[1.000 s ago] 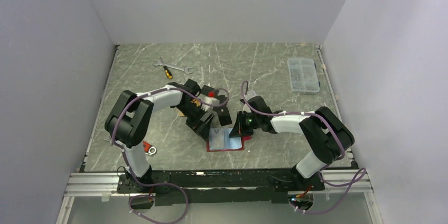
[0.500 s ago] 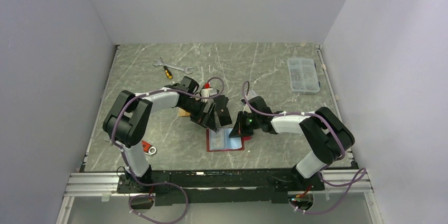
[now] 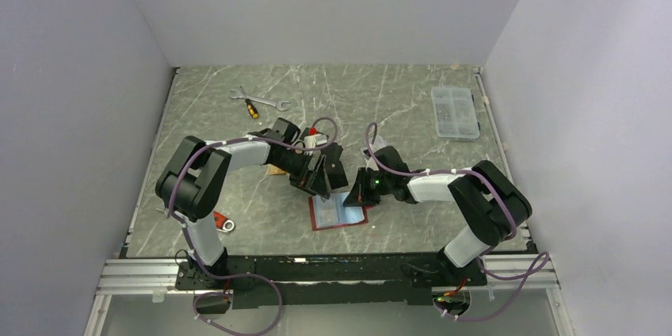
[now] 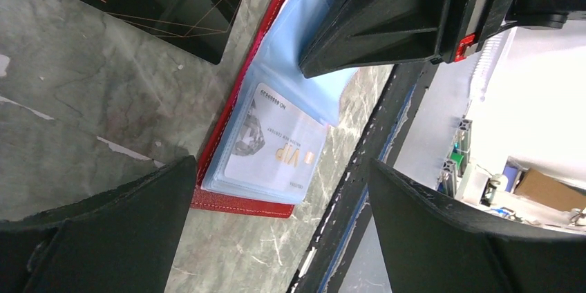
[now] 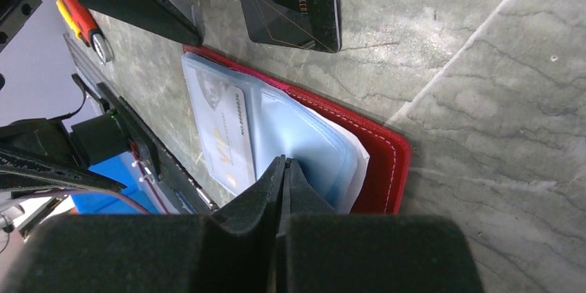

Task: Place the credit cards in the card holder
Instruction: Close the card holder at the center of the board.

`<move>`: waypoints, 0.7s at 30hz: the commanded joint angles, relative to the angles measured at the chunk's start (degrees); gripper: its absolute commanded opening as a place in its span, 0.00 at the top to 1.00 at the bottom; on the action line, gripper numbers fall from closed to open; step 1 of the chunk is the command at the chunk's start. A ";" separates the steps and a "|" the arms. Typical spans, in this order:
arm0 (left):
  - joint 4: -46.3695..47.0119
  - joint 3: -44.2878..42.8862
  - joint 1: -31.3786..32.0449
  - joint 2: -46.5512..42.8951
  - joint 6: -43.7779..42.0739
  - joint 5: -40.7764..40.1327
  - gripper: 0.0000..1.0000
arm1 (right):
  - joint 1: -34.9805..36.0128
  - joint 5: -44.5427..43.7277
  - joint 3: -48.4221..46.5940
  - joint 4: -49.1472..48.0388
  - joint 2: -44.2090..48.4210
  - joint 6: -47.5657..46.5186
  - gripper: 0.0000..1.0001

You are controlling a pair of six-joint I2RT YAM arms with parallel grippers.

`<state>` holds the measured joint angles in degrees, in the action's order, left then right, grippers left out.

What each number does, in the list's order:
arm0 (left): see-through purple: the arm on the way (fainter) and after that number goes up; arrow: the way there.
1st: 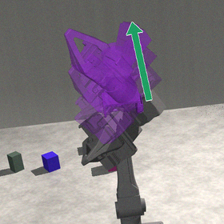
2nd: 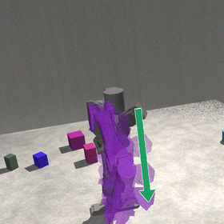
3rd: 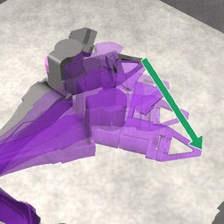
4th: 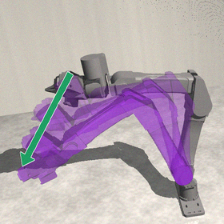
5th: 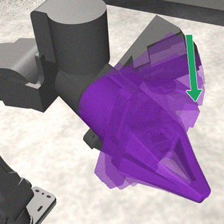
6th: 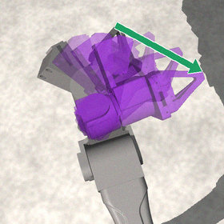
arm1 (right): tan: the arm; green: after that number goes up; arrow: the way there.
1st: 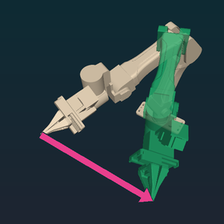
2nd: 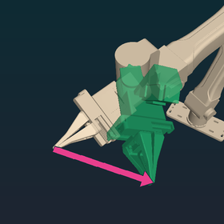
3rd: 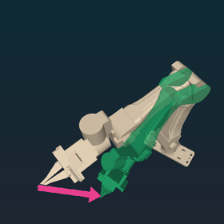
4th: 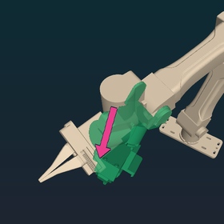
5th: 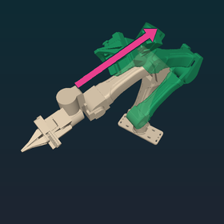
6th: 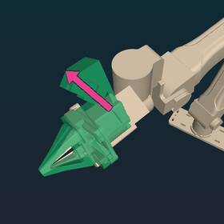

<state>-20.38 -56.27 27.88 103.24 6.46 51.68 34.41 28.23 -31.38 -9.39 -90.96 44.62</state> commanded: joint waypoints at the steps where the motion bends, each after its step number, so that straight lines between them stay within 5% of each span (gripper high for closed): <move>1: 1.15 0.70 0.57 -1.53 3.06 5.33 0.01 | 0.63 -8.37 3.98 4.93 -4.36 -1.12 1.00; 7: 5.45 0.18 1.00 -1.16 5.85 13.42 0.00 | 1.18 -8.44 6.08 1.45 -6.98 0.95 1.00; 11: 2.60 -2.36 1.04 -2.15 1.21 11.09 0.01 | 1.18 -6.97 4.04 4.97 -4.01 0.09 0.99; 17: -8.61 -7.62 1.08 -3.83 -18.25 -3.84 0.00 | -0.16 -8.39 -5.18 19.56 7.88 -3.92 0.52; 21: -13.94 -8.75 1.10 -5.13 -26.47 -8.37 0.01 | -0.99 -12.06 -8.87 26.98 13.93 -5.80 0.40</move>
<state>-27.18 -62.52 28.75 101.65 -7.53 49.47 34.22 22.83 -36.14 4.95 -82.52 42.81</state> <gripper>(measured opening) 0.994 0.565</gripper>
